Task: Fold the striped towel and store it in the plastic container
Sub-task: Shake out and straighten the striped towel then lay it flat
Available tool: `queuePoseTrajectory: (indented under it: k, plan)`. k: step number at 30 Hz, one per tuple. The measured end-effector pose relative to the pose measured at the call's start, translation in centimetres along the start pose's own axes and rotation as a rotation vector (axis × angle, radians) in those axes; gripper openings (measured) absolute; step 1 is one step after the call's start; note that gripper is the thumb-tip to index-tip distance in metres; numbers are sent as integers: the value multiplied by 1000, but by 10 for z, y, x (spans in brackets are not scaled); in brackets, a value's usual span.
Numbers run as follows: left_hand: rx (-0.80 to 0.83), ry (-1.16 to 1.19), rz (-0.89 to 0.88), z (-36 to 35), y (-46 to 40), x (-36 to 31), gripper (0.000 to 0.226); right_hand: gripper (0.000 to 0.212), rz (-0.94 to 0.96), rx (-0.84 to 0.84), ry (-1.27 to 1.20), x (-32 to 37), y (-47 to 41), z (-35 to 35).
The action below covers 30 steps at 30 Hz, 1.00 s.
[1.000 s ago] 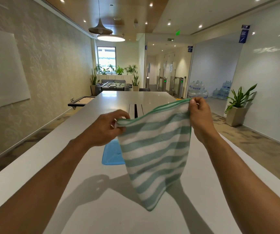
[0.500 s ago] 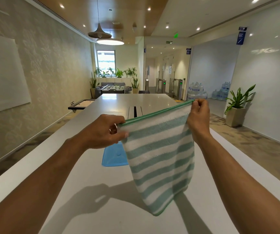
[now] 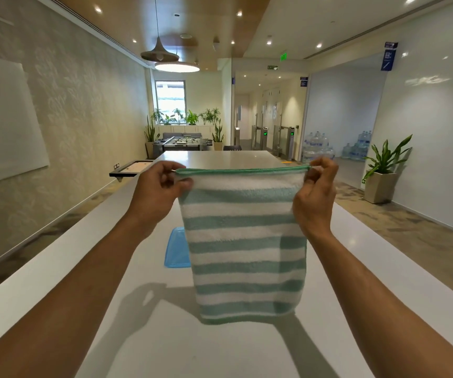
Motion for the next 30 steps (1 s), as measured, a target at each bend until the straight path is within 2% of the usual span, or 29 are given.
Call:
queuePoseTrajectory:
  k: [3, 6, 7, 8, 10, 11, 14, 19, 23, 27, 30]
  plan:
    - [-85, 199, 162, -3, 6, 5, 15, 30, 23, 76, -30, 3, 5, -4]
    - [-15, 416, 210, -4, 8, 0, 12, 37, -43, 193, -187, 8, 3, -6]
    - [4, 390, 212, -4, 7, 3, 10, 40, -93, 248, -229, 7, 1, -8]
    - [-19, 246, 183, 0, 4, 9, 8, 41, -144, 308, -247, 3, 1, -11]
    - [-157, -166, 68, 9, -2, 20, 3, 40, -201, 383, -184, -7, 2, -17]
    - [-227, -280, 40, 12, -2, 23, 8, 38, -203, 378, -132, -12, 2, -17]
    - [-286, -236, -7, 6, 3, 20, 19, 30, -237, 309, -96, -19, 3, -15]
    - [-306, -159, -109, 9, 3, -1, 26, 17, -248, 351, -207, -9, 1, -10]
    - [-219, -8, -78, 13, -1, -4, 28, 30, -262, 431, -356, 3, -7, -6]
    - [31, 238, 92, 11, -7, -1, 21, 50, -443, 606, -631, 13, -10, -7]
    - [198, 370, 173, 9, -6, -4, 21, 40, -554, 747, -797, 23, -9, -8]
Point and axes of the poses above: each hand's wrist, its own y-axis away from the middle knuckle, its own z-axis out of the back of the hand, x = y × z, the point moved 7 cm from there along -y, towards the middle knuckle, and after that the axes turned 11 degrees about -x, right-handed, at the moved point
